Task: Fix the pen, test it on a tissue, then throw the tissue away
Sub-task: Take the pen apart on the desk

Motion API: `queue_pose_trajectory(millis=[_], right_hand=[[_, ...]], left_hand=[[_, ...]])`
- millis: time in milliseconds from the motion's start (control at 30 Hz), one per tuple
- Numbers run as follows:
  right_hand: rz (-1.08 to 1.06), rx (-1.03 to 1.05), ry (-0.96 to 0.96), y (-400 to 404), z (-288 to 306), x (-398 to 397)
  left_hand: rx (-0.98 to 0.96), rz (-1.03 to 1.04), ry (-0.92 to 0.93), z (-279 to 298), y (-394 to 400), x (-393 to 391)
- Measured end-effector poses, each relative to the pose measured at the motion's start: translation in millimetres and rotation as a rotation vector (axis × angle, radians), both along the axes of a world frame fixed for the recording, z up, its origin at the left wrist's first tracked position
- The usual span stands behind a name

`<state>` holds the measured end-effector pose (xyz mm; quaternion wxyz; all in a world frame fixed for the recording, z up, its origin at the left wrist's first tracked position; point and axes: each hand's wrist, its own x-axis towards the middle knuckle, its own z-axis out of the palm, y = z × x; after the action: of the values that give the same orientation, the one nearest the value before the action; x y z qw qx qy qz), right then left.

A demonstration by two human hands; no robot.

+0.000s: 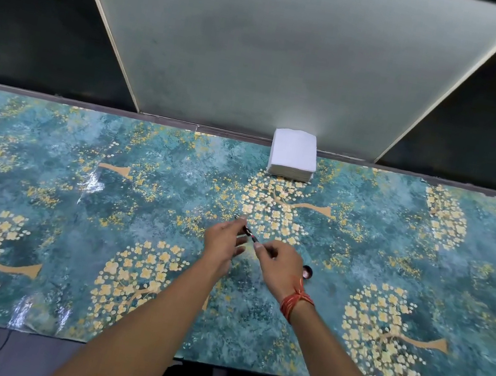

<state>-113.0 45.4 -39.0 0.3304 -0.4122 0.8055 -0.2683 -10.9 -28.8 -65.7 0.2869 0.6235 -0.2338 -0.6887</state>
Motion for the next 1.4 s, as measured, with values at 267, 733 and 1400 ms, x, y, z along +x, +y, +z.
queue_pose_trajectory(millis=[267,733,1400], right_hand=[[-0.096,-0.004,-0.235,11,-2,4],[-0.291,0.04,-0.916,8,12,2],[-0.258,-0.04,-0.566,16,6,1]], left_hand=[[-0.191,-0.405,-0.806,-30,-9,28],[0.076,-0.319,0.236,13,9,12],[0.063,-0.113,0.15,12,15,-3]])
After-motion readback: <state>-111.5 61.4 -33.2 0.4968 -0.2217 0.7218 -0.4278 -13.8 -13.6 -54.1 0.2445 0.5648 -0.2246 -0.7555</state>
